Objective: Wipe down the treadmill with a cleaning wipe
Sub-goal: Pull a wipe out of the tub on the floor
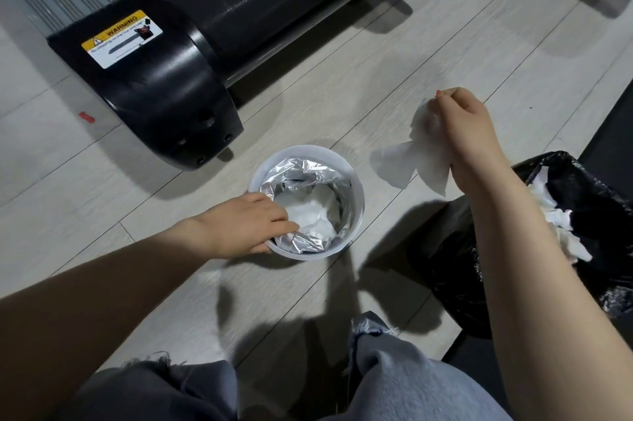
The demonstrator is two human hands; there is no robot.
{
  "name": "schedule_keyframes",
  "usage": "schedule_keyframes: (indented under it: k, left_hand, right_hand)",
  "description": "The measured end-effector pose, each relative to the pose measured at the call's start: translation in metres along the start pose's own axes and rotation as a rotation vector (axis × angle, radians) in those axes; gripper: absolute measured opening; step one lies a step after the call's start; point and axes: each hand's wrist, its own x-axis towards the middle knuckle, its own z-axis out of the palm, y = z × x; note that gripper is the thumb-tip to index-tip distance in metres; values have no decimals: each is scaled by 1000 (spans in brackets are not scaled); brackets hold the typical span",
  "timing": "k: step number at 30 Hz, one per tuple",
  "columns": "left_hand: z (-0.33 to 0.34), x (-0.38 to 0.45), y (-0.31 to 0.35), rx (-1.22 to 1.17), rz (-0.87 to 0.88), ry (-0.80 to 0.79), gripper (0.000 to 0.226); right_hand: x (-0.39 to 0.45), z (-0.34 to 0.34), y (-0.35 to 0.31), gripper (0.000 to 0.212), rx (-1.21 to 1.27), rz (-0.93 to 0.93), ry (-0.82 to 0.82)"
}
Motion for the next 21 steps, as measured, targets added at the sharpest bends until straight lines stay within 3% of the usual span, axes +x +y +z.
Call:
schedule_keyframes:
  k: [3, 6, 12, 18, 21]
  left_hand:
    - [-3, 7, -1, -89, 2, 100, 36]
    - [-31, 37, -3, -128, -71, 164, 45]
    - [-83, 110, -24, -331, -298, 101, 30]
    - [-109, 192, -33, -285, -318, 74, 28]
    - [-117, 235, -33, -237, -373, 74, 17]
  right_hand:
    - [-1, -2, 3, 19, -13, 12, -26]
    - [-1, -13, 2, 22, -58, 10, 1]
    - [4, -49, -17, 13, -93, -9, 89]
    - [4, -95, -27, 10, -161, -34, 191]
    - [-3, -119, -28, 13, -181, -24, 237]
